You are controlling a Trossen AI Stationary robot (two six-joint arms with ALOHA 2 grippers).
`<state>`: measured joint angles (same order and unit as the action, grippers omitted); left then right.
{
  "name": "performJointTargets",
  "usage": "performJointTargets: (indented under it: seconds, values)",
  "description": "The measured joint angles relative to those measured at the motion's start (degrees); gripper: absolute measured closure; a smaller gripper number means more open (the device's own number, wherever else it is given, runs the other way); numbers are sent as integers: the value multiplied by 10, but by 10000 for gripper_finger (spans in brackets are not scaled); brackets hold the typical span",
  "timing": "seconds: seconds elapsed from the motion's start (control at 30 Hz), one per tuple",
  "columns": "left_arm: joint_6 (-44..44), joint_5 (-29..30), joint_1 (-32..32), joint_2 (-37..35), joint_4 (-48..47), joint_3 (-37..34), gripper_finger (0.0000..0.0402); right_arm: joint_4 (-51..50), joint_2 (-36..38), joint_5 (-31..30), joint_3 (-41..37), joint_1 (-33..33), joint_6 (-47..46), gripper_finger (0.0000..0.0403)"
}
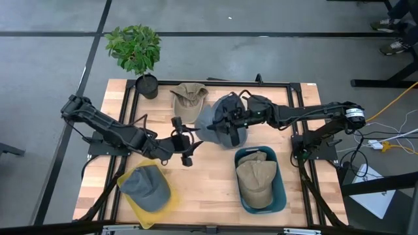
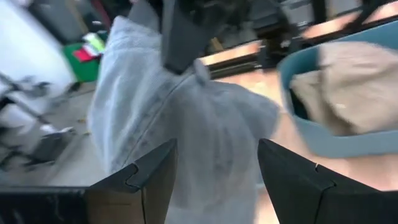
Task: Pick & Place hat
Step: Put the left gray cap into the yellow bin
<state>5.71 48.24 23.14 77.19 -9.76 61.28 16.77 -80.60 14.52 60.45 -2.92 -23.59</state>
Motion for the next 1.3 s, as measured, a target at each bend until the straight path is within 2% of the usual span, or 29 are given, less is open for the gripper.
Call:
performJointTargets:
  seconds: [0.23, 0.5, 0.63, 0.87, 0.9, 1.1, 1.3]
  values:
    - [90, 133, 0, 50, 108, 0, 182, 33, 0, 0, 0, 0, -2, 390]
    - [167, 138, -11, 88, 185, 0, 188, 38, 0, 0, 0, 0, -6, 390]
    - [166, 139, -23, 91, 191, 0, 234, 44, 0, -1, 0, 0, -12, 390]
    - [167, 141, -28, 89, 191, 0, 378, 42, 0, 0, 0, 0, -3, 390]
    - [167, 142, -28, 89, 191, 0, 389, 40, 0, 0, 0, 0, 2, 390]
    - [193, 194, 0, 81, 183, 0, 397, 14, 0, 22, 0, 1, 36, 370]
    - [196, 239, 44, 48, 157, 0, 397, -3, 0, 72, 0, 1, 44, 301]
